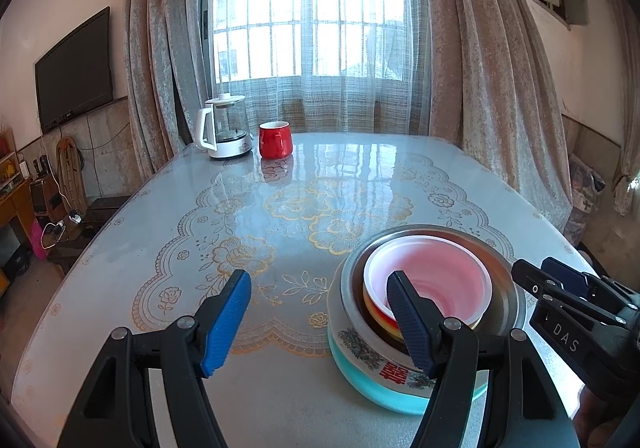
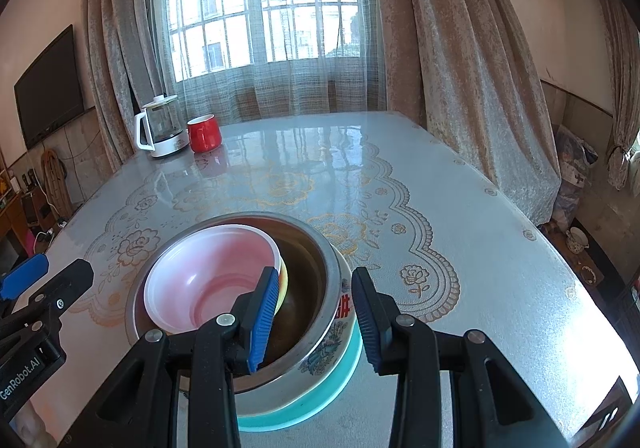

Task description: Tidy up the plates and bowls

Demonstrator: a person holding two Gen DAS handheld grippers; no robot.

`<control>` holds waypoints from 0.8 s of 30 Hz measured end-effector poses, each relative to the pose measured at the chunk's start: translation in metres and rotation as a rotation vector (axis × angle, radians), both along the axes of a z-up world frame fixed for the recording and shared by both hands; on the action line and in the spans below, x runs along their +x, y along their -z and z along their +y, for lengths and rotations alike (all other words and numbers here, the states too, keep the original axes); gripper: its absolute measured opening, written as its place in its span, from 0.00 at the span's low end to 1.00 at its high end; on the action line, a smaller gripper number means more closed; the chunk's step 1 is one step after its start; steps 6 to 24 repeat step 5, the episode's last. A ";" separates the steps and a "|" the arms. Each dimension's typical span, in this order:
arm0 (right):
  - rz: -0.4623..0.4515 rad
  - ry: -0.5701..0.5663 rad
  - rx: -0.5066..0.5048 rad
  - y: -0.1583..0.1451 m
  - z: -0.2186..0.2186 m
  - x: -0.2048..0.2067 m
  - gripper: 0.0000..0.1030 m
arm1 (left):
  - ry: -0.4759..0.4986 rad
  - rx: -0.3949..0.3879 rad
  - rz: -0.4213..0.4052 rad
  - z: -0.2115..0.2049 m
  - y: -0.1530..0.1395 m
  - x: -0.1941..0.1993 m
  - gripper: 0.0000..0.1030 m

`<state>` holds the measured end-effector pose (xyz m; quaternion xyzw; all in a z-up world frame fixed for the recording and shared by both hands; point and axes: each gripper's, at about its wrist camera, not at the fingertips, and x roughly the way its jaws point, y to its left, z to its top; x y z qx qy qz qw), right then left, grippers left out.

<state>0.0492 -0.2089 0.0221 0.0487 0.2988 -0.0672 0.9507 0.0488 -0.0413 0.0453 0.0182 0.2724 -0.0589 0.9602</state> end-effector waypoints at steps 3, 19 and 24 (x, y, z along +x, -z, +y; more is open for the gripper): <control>-0.004 0.000 0.002 -0.001 -0.003 0.002 0.37 | 0.007 -0.007 -0.003 0.000 0.000 0.001 0.68; -0.015 0.011 0.004 -0.003 -0.009 0.002 0.37 | 0.013 -0.002 0.005 -0.001 0.001 0.003 0.69; -0.015 0.011 0.004 -0.003 -0.009 0.002 0.37 | 0.013 -0.002 0.005 -0.001 0.001 0.003 0.69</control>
